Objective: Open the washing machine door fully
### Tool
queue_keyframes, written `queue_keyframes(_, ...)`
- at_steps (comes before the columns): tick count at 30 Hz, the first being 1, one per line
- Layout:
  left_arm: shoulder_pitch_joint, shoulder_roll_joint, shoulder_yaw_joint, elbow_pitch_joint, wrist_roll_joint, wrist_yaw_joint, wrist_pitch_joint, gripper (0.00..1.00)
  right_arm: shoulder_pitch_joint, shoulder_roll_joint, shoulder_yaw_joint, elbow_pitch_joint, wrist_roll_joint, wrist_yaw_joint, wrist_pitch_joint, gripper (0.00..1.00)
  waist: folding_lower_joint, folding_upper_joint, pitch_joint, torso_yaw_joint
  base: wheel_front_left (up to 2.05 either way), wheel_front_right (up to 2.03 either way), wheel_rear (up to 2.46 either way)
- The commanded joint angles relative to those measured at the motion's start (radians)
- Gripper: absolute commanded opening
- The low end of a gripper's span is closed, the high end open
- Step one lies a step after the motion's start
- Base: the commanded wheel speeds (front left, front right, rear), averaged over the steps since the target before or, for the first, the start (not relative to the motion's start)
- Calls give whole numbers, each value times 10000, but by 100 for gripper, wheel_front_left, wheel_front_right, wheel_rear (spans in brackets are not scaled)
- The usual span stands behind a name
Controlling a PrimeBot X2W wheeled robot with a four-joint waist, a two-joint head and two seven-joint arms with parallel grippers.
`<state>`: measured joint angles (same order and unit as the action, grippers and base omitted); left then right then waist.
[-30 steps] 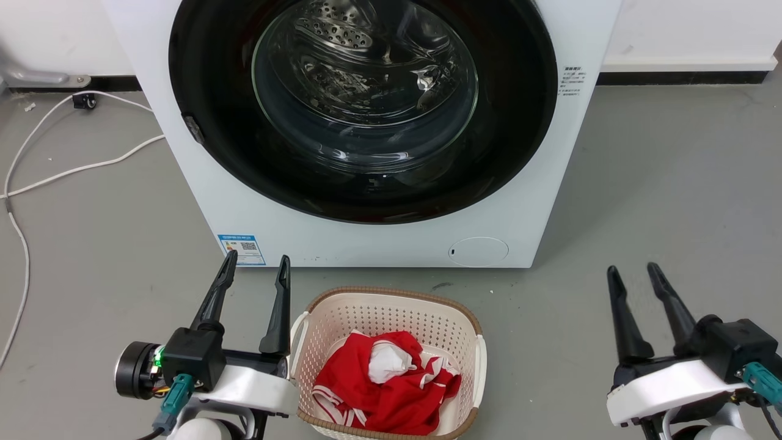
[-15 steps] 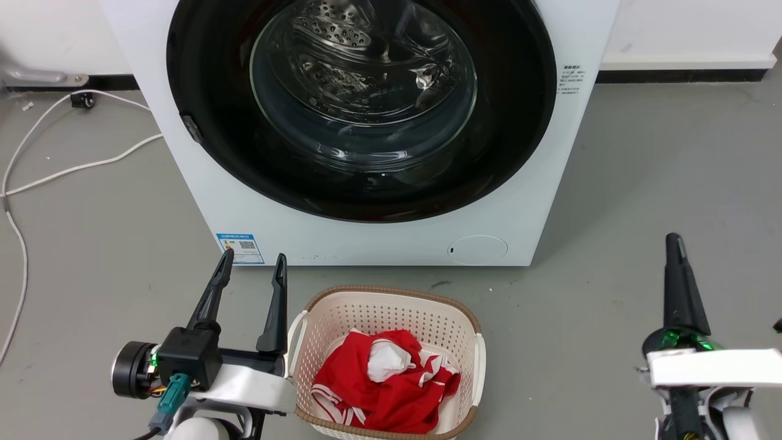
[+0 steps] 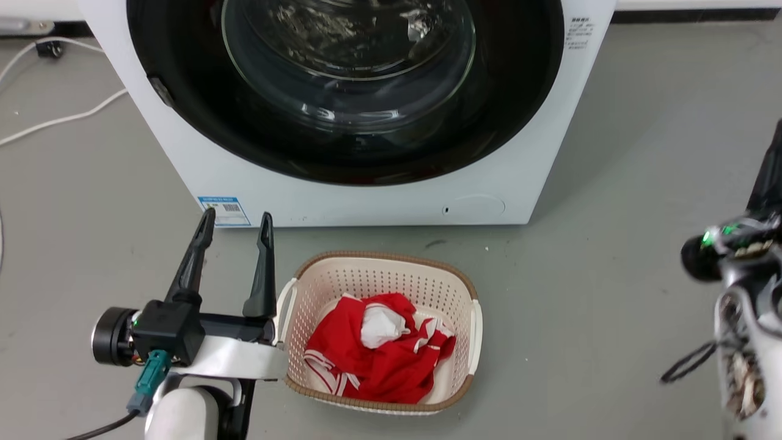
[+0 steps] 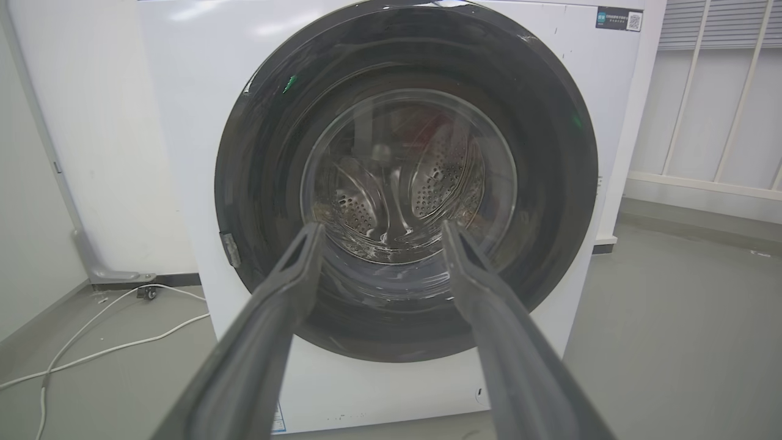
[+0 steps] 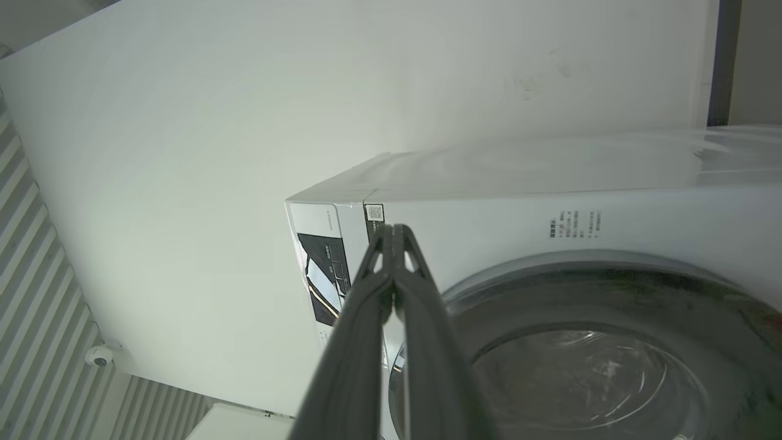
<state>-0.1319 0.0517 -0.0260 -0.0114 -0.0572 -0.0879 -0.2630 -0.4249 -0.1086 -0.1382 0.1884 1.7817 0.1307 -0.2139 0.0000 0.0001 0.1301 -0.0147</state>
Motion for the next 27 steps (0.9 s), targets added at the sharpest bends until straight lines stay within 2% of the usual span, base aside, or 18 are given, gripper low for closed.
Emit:
queue_keyframes(1, -193, -10, 28, -48, -51, -43, -25, 100, -607, -260, 0, 419, 271, 0, 164, 0, 0, -1, 345, 35, 0, 0, 0)
queue_keyframes(5, -514, -10, 95, -95, -53, -65, -25, 100, -2188, -1128, 459, 1807, 544, 0, 694, 0, 0, -1, 828, 129, 0, 0, 0)
queue_keyframes(6, -514, -10, 95, -95, -53, -65, -25, 100, -2188, -1128, 459, 1807, 544, 0, 694, 0, 0, -1, 828, 129, 0, 0, 0)
queue_keyframes(9, -736, -13, 117, -160, -57, -105, -25, 100, -3343, -1687, 894, 2852, 631, 0, 1079, 0, 0, -1, 1180, 204, 0, 0, 0)
queue_keyframes(16, -1290, -13, 132, -363, -64, -163, -25, 100, -5990, -2699, 2666, 4786, -43, 0, 2498, 0, 0, -1, 1965, 360, 0, 0, 0)
queue_keyframes(21, -1641, -13, 88, -486, -103, -178, -25, 100, -7642, -2860, 3876, 6031, -488, 0, 3754, 0, 0, -1, 2499, 416, 0, 0, 0)
queue_keyframes(27, -1970, -15, -52, -588, -165, -180, -25, 100, -9221, -2658, 4744, 7423, -898, 0, 4540, 0, 0, -1, 3043, 522, 0, 0, 0)
